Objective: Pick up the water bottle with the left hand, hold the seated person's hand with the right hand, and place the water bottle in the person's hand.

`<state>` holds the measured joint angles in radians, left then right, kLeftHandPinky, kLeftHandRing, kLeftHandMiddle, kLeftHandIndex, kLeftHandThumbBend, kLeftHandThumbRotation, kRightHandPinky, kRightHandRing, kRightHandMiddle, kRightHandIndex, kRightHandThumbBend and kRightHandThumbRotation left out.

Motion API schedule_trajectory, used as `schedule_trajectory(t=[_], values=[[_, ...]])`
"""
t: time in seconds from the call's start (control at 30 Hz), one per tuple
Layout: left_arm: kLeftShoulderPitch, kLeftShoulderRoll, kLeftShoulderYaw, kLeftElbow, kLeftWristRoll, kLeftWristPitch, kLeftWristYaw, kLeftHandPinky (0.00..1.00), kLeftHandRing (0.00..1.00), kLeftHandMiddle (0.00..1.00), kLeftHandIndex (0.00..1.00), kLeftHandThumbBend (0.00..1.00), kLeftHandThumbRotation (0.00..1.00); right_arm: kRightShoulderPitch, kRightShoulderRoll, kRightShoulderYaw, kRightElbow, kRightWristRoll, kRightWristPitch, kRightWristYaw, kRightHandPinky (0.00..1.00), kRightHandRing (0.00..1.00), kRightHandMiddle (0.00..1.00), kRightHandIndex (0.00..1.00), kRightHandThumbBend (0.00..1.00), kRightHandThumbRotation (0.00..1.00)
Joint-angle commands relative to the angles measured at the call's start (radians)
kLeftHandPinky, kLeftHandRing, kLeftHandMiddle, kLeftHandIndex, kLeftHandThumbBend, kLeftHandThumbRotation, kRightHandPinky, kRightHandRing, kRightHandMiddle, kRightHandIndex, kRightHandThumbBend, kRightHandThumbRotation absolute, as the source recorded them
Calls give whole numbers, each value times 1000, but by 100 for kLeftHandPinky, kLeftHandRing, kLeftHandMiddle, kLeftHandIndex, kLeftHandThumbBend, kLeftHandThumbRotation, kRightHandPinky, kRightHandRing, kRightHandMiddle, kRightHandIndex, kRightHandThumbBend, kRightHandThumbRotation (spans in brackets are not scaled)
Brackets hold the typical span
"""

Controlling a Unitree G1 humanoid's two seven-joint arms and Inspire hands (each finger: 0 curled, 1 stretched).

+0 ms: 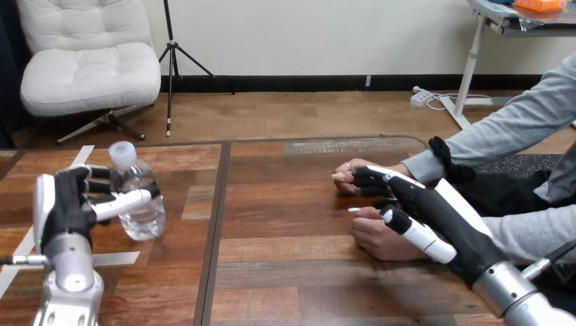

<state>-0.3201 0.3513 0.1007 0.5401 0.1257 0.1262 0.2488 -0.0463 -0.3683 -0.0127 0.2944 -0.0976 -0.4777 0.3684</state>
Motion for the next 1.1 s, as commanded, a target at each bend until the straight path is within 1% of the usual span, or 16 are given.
schedule_trajectory(t=[0.0,0.07,0.13,0.3,0.47,0.57,0.77,0.9,1.07], values=[[-14,-3,25,-261,-17,33,-24,33,38,43,46,76,0,-197,-80,-16,98,-71,-95,-52,78,83,85,85,100,99],[-6,-4,25,-279,-16,41,-30,32,38,43,46,75,0,-208,-90,-13,112,-86,-98,-59,78,83,85,85,100,99],[8,-7,26,-313,-18,57,-37,32,38,43,46,75,0,-218,-106,-9,116,-112,-91,-69,78,83,85,85,100,99],[37,-10,27,-377,-21,79,-60,33,38,43,46,74,0,-253,-133,0,150,-147,-94,-77,77,83,85,85,100,97],[52,-11,28,-409,-22,85,-76,32,37,43,46,74,0,-277,-146,5,184,-174,-113,-90,75,82,85,84,100,95],[65,-13,28,-434,-25,91,-84,32,37,42,46,74,0,-301,-161,14,217,-205,-129,-105,74,82,85,84,99,94],[84,-11,25,-468,-19,100,-95,32,37,42,46,74,0,-333,-180,25,254,-249,-123,-119,73,81,84,83,100,93],[99,-14,26,-498,-18,111,-102,32,37,42,46,74,0,-370,-205,43,311,-296,-140,-140,72,81,84,83,100,93],[111,-14,26,-521,-17,113,-108,32,37,43,46,74,0,-400,-225,56,359,-337,-154,-159,71,81,84,83,100,94]])
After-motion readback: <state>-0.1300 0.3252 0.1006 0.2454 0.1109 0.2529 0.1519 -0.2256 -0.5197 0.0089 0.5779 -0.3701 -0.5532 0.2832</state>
